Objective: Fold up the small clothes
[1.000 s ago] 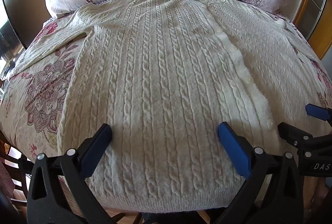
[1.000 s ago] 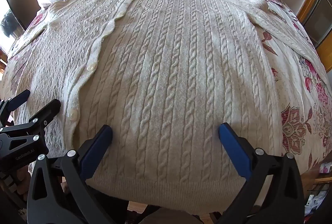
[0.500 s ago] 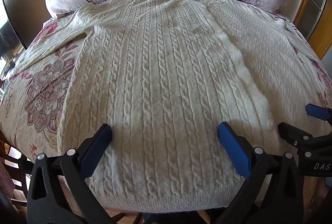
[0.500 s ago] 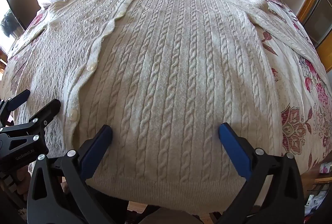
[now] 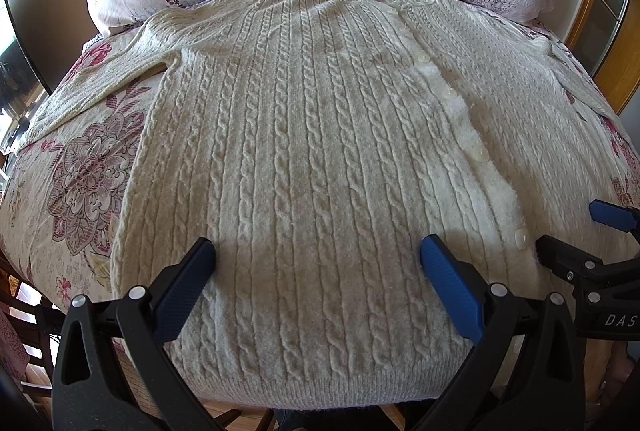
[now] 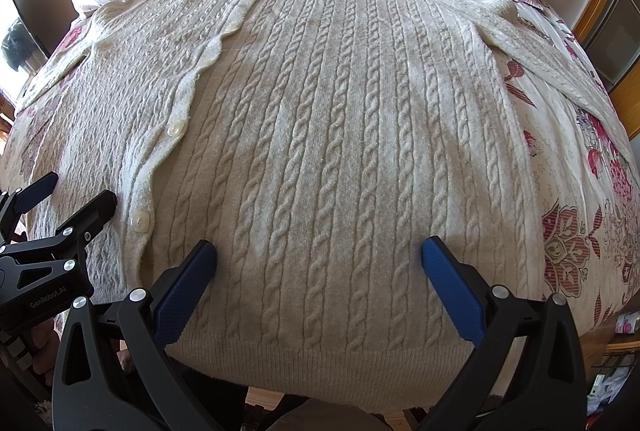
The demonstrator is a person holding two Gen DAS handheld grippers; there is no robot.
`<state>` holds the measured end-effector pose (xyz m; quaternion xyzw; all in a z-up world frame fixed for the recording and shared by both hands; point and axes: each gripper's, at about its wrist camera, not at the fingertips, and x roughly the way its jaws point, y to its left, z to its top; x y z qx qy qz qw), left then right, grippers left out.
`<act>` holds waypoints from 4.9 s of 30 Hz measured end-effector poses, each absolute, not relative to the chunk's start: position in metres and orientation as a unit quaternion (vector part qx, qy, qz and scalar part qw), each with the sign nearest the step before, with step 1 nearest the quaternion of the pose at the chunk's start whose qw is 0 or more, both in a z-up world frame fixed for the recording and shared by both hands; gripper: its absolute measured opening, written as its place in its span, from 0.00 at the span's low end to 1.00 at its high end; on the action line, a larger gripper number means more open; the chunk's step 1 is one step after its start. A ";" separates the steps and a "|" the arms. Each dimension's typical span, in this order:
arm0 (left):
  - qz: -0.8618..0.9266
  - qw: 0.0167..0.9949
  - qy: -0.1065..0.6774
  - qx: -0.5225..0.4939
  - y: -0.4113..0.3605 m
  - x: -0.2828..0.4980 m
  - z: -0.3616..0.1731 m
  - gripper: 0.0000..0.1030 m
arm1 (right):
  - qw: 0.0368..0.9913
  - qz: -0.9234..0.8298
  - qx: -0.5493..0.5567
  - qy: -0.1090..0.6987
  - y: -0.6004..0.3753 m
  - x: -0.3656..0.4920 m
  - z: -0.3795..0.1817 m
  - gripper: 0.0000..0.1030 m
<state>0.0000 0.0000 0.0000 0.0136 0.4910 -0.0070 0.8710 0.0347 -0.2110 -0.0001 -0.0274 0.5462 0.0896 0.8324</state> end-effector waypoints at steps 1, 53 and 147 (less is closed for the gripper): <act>-0.007 0.871 0.491 0.014 0.000 0.000 0.000 0.98 | 0.832 0.090 -0.027 0.546 -0.211 0.035 0.000 0.99; -0.007 0.870 0.493 0.014 0.000 0.000 0.000 0.98 | 0.833 0.092 -0.025 0.546 -0.211 0.033 0.001 0.99; -0.040 0.887 0.431 -0.160 0.054 0.023 0.019 0.98 | 0.713 0.001 0.589 0.380 -0.454 0.197 -0.030 0.45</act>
